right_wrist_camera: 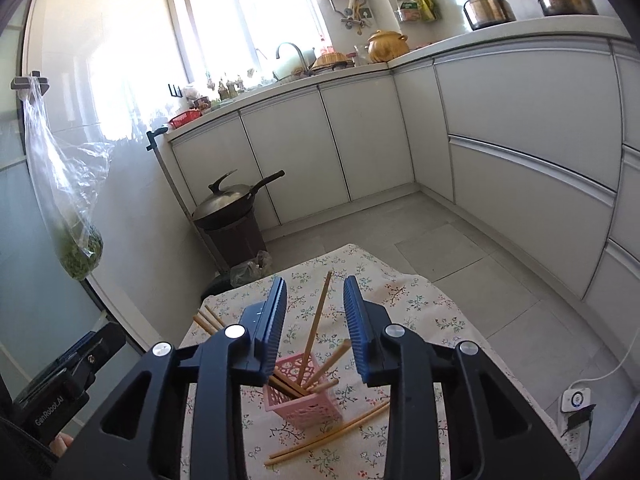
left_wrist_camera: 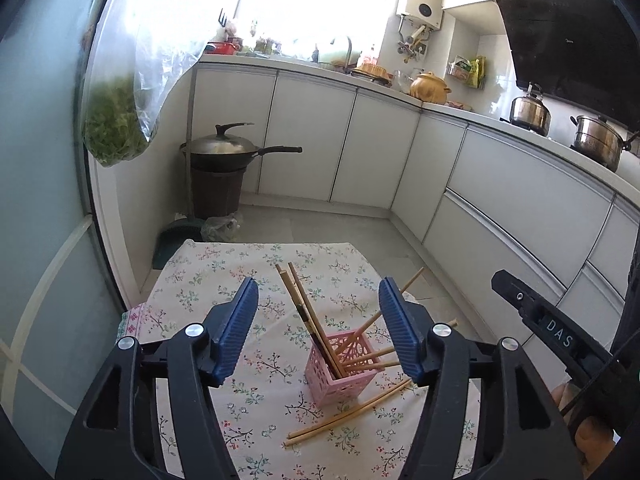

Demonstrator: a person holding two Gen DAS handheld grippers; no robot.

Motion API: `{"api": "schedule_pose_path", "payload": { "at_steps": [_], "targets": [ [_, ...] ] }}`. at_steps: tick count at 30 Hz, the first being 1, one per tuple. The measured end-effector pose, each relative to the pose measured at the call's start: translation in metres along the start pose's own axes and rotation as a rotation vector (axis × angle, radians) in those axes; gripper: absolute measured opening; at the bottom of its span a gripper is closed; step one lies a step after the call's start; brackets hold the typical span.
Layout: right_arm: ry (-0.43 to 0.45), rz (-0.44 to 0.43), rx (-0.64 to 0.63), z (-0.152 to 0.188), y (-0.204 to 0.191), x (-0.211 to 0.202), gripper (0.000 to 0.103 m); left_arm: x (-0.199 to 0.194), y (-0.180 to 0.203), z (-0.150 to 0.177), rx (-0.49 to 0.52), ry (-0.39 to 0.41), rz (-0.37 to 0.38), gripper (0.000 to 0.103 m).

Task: Organize utensils
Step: 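Open the right tool to drop its chopstick into the pink cup, then lower the left tool onto the last two chopsticks and grasp one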

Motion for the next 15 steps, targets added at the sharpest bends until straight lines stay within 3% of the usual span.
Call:
{"api": "schedule_pose_path", "payload": {
  "at_steps": [8, 15],
  "targets": [
    [-0.039, 0.041, 0.017, 0.020, 0.016, -0.010, 0.055, -0.004, 0.012, 0.013, 0.065, -0.008, 0.002, 0.077],
    [-0.040, 0.065, 0.057, 0.033, 0.032, -0.019, 0.093, 0.002, 0.024, 0.032, 0.132, -0.045, 0.004, 0.089]
  ]
}}
Point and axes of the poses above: each gripper's, at about its wrist camera, not at the fingertips, and x roughly the way its jaws point, y to its right, z to its underside, the point moved 6 cm from there along x, roughly the way its jaws point, and after that the axes turned 9 degrees about -z, right-handed, at the moved point
